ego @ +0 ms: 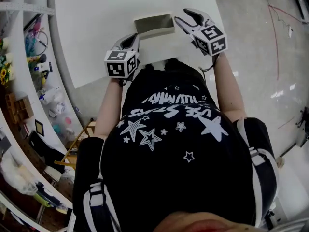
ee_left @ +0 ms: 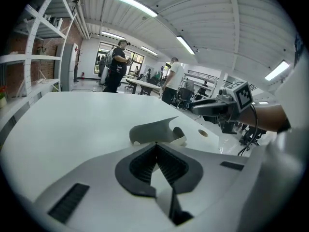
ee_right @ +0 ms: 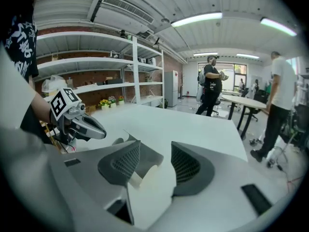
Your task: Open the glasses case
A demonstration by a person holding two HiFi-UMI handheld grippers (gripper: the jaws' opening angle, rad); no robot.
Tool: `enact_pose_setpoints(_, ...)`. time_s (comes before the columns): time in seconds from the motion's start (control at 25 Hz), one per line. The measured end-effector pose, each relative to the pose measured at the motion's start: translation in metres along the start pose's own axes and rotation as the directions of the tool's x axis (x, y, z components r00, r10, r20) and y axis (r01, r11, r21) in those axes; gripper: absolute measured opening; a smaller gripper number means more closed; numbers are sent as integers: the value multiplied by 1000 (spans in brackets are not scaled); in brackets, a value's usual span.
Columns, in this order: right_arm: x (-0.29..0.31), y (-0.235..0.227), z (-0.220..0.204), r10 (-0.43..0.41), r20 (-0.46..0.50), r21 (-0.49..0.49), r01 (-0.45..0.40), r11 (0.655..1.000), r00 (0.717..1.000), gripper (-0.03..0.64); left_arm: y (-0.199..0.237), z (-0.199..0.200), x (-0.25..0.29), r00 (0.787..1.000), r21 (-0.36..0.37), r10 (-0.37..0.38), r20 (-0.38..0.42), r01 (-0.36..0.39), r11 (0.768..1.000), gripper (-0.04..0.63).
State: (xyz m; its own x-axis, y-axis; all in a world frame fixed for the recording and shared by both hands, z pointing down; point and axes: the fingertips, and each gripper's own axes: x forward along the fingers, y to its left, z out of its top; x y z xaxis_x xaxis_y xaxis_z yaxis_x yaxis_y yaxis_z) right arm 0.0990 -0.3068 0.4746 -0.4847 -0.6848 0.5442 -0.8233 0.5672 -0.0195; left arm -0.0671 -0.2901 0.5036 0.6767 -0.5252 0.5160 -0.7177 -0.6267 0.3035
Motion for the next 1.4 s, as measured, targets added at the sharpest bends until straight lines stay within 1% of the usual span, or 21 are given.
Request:
enact_pose_setpoints(0.16, -27, 8, -8, -75, 48, 94, 71, 993, 996, 201, -3, 10, -5, 998, 15, -52, 42, 52, 999, 12)
enact_pose_setpoints(0.24, -42, 12, -17, -115, 72, 151, 103, 983, 991, 166, -7, 13, -8, 995, 24, -76, 59, 74, 997, 12)
enact_pose_setpoints(0.32, -52, 15, -25, -135, 82, 198, 116, 973, 987, 152, -12, 19, -11, 993, 24, -90, 79, 88, 996, 12)
enact_pose_setpoints(0.4, -58, 19, -31, -140, 85, 226, 118, 967, 986, 129, -17, 25, -16, 990, 15, -96, 106, 95, 995, 12)
enact_pose_setpoints(0.48, -62, 25, -34, -135, 86, 224, 113, 968, 987, 104, -23, 28, -24, 986, 0, -101, 129, 102, 995, 12)
enact_pose_setpoints(0.6, -67, 38, -33, -107, 86, 187, 89, 978, 991, 74, -34, 32, -33, 984, -31, -104, 146, 110, 993, 12)
enact_pose_setpoints(0.68, -74, 45, -34, -85, 93, 162, 70, 984, 992, 55, -43, 34, -36, 983, -38, -96, 159, 104, 994, 12)
enact_pose_setpoints(0.8, -93, 55, -41, -51, 103, 145, 36, 989, 993, 46, -66, 31, -41, 982, -23, -84, 168, 89, 996, 12)
enact_pose_setpoints(0.92, -118, 61, -56, -24, 125, 158, 4, 987, 992, 44, -92, 23, -51, 982, 3, -73, 172, 73, 997, 12)
enact_pose_setpoints(1.16, -167, 78, -87, 24, 157, 164, -50, 985, 987, 41, -142, -3, -85, 979, -12, -21, 204, 24, 1000, 12)
enact_pose_setpoints(1.4, -214, 100, -105, 32, 207, 161, -67, 985, 978, 34, -188, -26, -122, 964, -23, 22, 263, -16, 1000, 12)
